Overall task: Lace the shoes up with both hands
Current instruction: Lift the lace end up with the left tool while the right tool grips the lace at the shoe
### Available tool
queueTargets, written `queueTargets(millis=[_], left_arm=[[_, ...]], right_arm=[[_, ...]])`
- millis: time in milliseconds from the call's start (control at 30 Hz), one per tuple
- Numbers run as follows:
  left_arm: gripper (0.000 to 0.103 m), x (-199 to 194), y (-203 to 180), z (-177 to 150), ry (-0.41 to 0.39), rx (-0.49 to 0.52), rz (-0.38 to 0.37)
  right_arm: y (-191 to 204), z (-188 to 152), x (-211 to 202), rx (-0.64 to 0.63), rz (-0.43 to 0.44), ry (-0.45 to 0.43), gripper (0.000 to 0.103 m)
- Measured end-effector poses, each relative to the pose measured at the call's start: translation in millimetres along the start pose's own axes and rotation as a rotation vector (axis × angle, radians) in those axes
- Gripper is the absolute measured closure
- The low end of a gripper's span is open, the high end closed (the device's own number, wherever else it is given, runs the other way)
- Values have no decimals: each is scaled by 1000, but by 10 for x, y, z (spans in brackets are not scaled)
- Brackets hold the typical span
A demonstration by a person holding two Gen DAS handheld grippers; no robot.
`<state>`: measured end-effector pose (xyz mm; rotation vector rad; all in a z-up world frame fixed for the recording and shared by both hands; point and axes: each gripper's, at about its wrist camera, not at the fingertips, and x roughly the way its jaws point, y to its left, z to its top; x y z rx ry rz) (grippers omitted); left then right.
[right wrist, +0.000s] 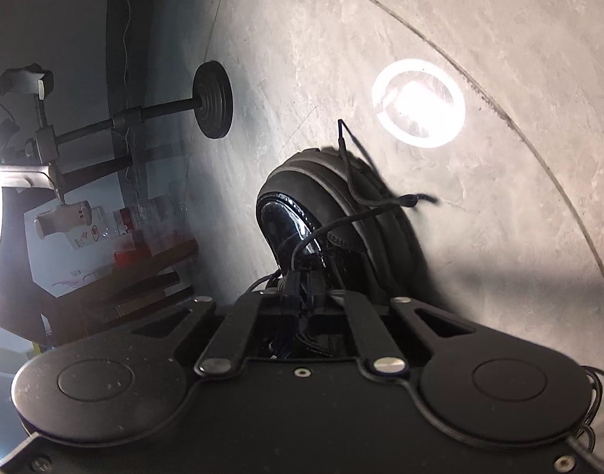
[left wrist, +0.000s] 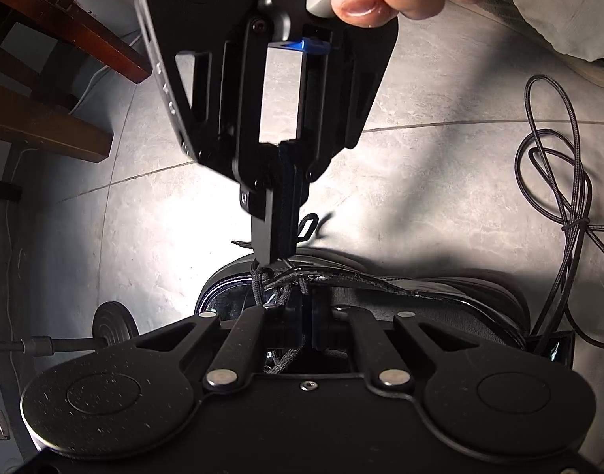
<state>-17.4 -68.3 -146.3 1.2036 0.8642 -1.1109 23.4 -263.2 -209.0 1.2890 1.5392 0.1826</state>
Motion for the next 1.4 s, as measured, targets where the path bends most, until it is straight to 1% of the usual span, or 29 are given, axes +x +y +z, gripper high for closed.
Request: queueTargets(millis=[167,233,267,300,333,367,400,467,533,567,633,667,733,800,833,867,900,933,967,1000,1033,1100,1133,1200,1300,1333,1400], left_arm=[[98,-17,34,-26,8,3,-7],[95,-7,48,-75,6,-15,-17],[91,-30,75,-97,1,-36,-20],[85,-53,103,-119,-4,-56,-23],[81,-78,149,-136,-10,-89,-28],[70,-107,228,-142,-17,-144,-38],[56,-138,303,-149,-27,-191,-49],[40,-218,476,-175,-70,-282,-93],[37,-298,649,-206,-130,-394,-141],[36,-312,696,-211,-148,-430,-158],[35,-283,759,-212,-170,-503,-186],[35,-235,782,-213,-164,-543,-195],[36,-171,785,-212,-152,-577,-197],[37,-138,755,-197,-148,-582,-203],[37,-127,741,-185,-148,-584,-213],[40,-117,733,-171,-153,-592,-228],[46,-105,733,-158,-157,-605,-238],[50,-94,733,-146,-161,-617,-248],[57,-83,733,-136,-164,-629,-256],[74,-66,733,-130,-163,-645,-261],[82,-30,736,-126,-154,-666,-274],[94,36,733,-144,-138,-698,-287],[97,65,727,-161,-134,-708,-287],[99,74,723,-195,-139,-732,-286],[100,44,782,-267,-161,-804,-306],[100,32,817,-298,-173,-834,-313],[100,10,886,-360,-197,-892,-329]], right_arm=[[28,12,-37,-34,-5,-29,101],[91,34,-101,-72,0,-58,101],[124,45,-134,-91,3,-73,101],[173,57,-187,-116,12,-92,101],[222,69,-238,-140,20,-111,101],[270,67,-269,-167,25,-121,101],[319,64,-300,-195,31,-132,101],[400,40,-341,-250,35,-151,101],[485,27,-388,-295,48,-172,101],[519,25,-405,-310,57,-178,101],[597,10,-430,-357,57,-192,101],[634,3,-441,-380,57,-199,101],[647,-16,-420,-408,11,-201,100],[629,-25,-394,-408,-45,-193,91],[612,-28,-379,-406,-70,-186,83],[594,-31,-363,-404,-94,-179,83],[578,-34,-348,-401,-117,-172,80],[581,-35,-346,-405,-121,-174,78],[583,-37,-344,-408,-124,-177,76],[585,-39,-342,-412,-127,-179,76],[592,-39,-344,-416,-126,-186,74],[596,-40,-346,-417,-131,-194,70],[598,-40,-347,-417,-133,-198,69],[589,-40,-348,-418,-135,-198,68],[591,-48,-354,-427,-145,-205,67],[599,-55,-356,-435,-151,-213,66],[623,-70,-366,-459,-161,-231,58]])
